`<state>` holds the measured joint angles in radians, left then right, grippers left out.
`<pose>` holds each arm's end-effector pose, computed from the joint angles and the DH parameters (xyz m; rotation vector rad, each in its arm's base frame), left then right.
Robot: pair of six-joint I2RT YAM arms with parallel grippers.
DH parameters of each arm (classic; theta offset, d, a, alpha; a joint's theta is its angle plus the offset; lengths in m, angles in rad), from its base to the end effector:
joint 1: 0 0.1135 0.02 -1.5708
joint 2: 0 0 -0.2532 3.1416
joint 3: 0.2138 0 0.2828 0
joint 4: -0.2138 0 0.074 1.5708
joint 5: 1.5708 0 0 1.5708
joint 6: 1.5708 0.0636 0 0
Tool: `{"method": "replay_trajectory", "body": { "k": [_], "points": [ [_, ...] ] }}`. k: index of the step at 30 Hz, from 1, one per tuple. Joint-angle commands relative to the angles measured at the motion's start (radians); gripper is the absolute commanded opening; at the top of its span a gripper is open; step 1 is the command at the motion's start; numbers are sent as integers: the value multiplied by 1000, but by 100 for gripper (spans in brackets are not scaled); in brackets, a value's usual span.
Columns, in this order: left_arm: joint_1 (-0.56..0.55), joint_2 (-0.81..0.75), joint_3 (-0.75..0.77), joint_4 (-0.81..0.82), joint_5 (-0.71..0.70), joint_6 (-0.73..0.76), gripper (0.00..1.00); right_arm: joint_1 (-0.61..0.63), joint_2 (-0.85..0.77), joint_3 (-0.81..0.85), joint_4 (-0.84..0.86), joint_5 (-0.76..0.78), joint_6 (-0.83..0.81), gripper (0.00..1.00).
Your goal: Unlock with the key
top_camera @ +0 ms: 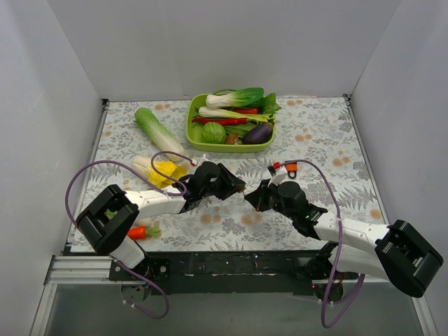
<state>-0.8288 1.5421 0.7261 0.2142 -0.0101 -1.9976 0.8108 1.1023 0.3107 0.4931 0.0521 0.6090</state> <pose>0.2432 -0.2644 0.1285 -1.4682 2.2069 -1.3758 0.1912 0.1963 0.1445 -0.1612 1.9695 0.9120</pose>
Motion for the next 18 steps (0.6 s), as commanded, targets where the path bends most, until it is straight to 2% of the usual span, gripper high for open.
{"method": "replay_trajectory", "body": {
  "k": [1, 18],
  "points": [
    [-6, -60, -13, 11, -5, -201, 0, -5, 8, 48, 41, -9, -20, 1],
    [-6, -76, -22, 11, -14, -193, 0, -32, 41, 73, 42, -29, 0, 1]
  ]
}}
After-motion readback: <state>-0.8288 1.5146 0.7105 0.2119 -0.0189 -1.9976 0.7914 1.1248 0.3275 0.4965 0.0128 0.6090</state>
